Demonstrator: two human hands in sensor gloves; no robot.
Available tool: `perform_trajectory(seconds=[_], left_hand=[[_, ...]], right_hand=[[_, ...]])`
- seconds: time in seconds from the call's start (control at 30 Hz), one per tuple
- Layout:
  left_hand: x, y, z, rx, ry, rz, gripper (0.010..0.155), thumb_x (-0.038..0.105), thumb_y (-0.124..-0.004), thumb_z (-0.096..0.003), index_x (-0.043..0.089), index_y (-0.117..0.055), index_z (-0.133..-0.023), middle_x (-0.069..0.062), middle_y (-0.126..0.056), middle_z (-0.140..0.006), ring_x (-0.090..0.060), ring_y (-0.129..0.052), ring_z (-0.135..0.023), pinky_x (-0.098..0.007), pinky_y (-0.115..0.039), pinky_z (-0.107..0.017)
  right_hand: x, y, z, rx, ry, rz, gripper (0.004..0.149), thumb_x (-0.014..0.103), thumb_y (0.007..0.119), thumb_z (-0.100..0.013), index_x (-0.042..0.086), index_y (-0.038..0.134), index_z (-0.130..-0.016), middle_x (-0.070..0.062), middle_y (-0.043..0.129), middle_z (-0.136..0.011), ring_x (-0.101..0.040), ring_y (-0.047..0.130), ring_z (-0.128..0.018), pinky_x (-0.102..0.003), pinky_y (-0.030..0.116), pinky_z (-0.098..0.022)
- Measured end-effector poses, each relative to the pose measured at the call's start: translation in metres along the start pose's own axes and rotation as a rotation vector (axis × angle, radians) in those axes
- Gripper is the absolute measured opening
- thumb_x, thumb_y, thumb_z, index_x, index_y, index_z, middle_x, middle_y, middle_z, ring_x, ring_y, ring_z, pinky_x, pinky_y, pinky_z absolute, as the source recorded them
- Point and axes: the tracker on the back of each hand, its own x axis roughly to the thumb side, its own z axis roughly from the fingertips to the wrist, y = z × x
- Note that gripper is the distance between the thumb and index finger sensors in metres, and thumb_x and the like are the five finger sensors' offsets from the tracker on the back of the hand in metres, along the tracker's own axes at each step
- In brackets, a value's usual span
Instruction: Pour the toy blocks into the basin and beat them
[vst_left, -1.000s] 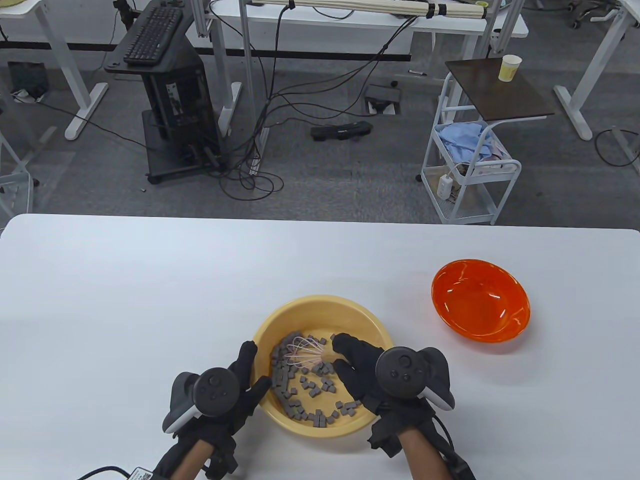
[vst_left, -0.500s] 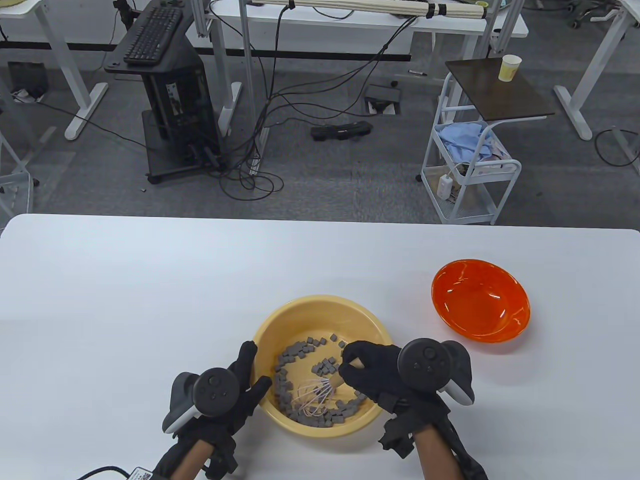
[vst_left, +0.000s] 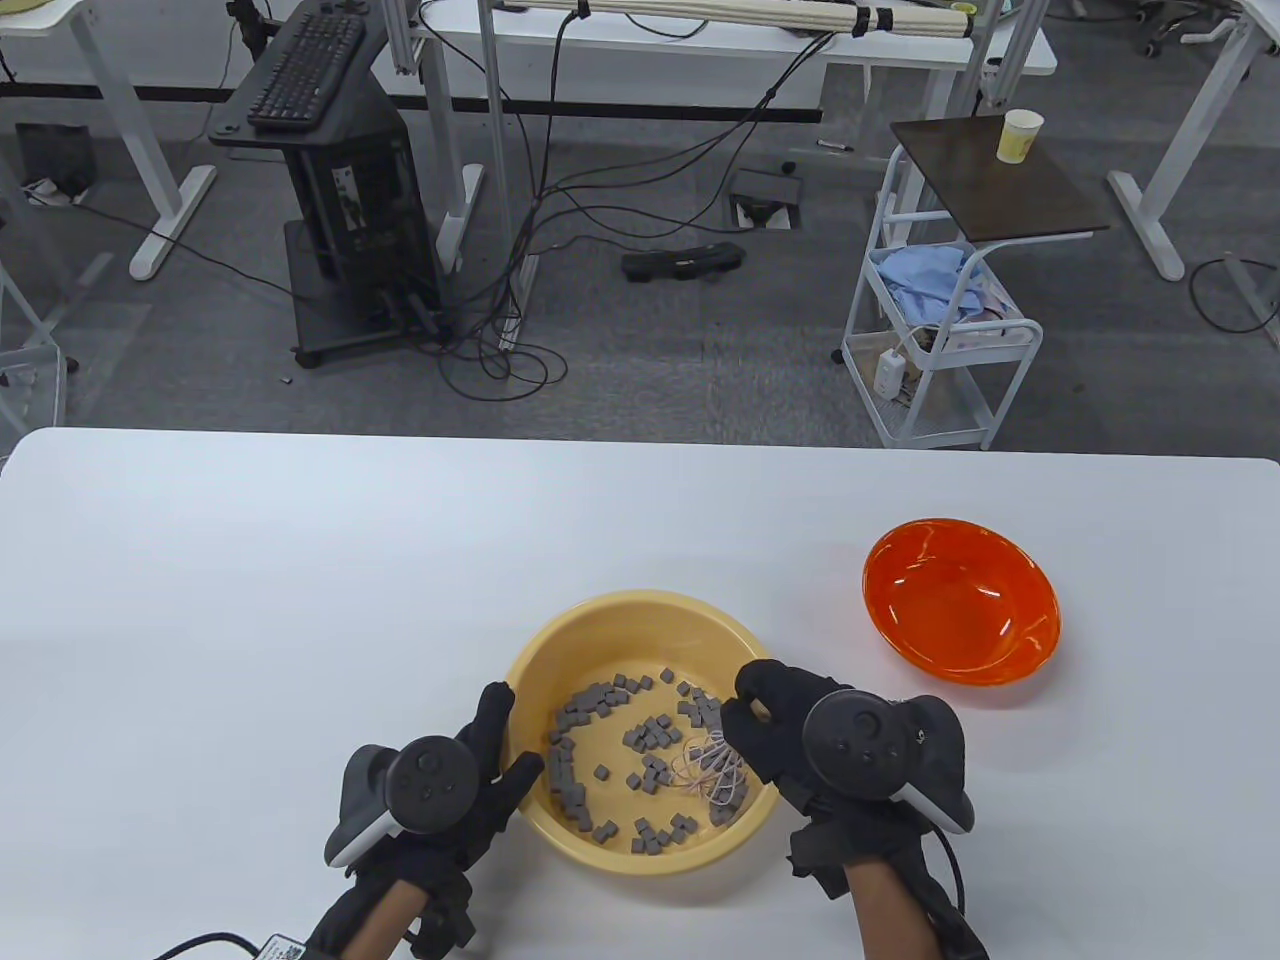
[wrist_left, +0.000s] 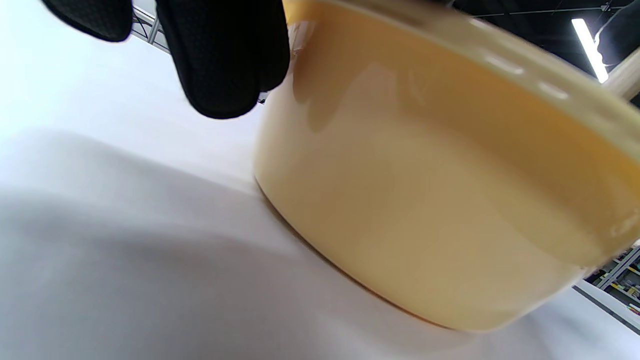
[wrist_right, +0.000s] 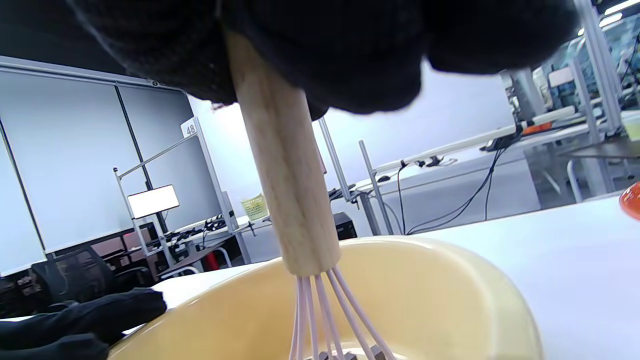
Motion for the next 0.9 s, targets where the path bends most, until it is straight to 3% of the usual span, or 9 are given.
perform_trajectory(seconds=[0.23, 0.47, 0.67, 0.77, 0.9], left_hand=[[0.0, 0.0, 0.0, 0.0, 0.0, 0.0, 0.076, 0.043, -0.053, -0.0707, -0.009, -0.023, -0.117, -0.034, -0.069, -0.107, -0.043, -0.088, -0.089, -0.079, -0.058, -0.067], [0.0, 0.0, 0.0, 0.0, 0.0, 0.0, 0.076, 0.043, -0.053, -0.0707, -0.009, -0.023, -0.117, -0.034, -0.069, -0.107, -0.043, -0.088, -0.089, -0.079, -0.058, -0.066], [0.0, 0.0, 0.0, 0.0, 0.0, 0.0, 0.076, 0.043, -0.053, -0.0707, -0.009, -0.022, -0.117, -0.034, -0.069, -0.107, -0.043, -0.088, -0.089, -0.079, -0.058, -0.067], [0.0, 0.0, 0.0, -0.004, 0.0, 0.004, 0.076, 0.043, -0.052, -0.0708, -0.009, -0.022, -0.117, -0.034, -0.069, -0.107, -0.043, -0.088, -0.089, -0.079, -0.057, -0.067], [0.0, -0.001, 0.0, -0.003, 0.0, 0.004, 0.076, 0.043, -0.052, -0.0708, -0.009, -0.022, -0.117, -0.034, -0.069, -0.107, -0.043, -0.088, -0.089, -0.079, -0.058, -0.067]], right_hand=[[0.006, 0.003, 0.001, -0.055, -0.022, 0.11, 0.042, 0.035, 0.08, -0.065, 0.003, 0.079, -0.09, -0.014, 0.087, -0.052, -0.021, 0.094, -0.026, -0.04, 0.085, -0.026], [0.006, 0.018, -0.003, -0.03, -0.037, 0.15, 0.044, 0.034, 0.079, -0.066, 0.003, 0.075, -0.097, -0.019, 0.087, -0.063, -0.028, 0.098, -0.038, -0.044, 0.086, -0.035], [0.004, 0.033, -0.006, 0.079, 0.003, 0.115, 0.049, 0.036, 0.072, -0.07, 0.008, 0.063, -0.109, -0.036, 0.075, -0.091, -0.034, 0.095, -0.048, -0.046, 0.083, -0.039], [0.004, 0.036, -0.007, 0.103, -0.007, 0.063, 0.053, 0.036, 0.072, -0.07, 0.006, 0.057, -0.112, -0.036, 0.077, -0.091, -0.033, 0.096, -0.046, -0.044, 0.083, -0.037], [0.004, 0.044, -0.009, 0.12, -0.047, -0.072, 0.049, 0.03, 0.074, -0.069, 0.001, 0.064, -0.107, -0.037, 0.077, -0.091, -0.034, 0.097, -0.045, -0.042, 0.084, -0.035]])
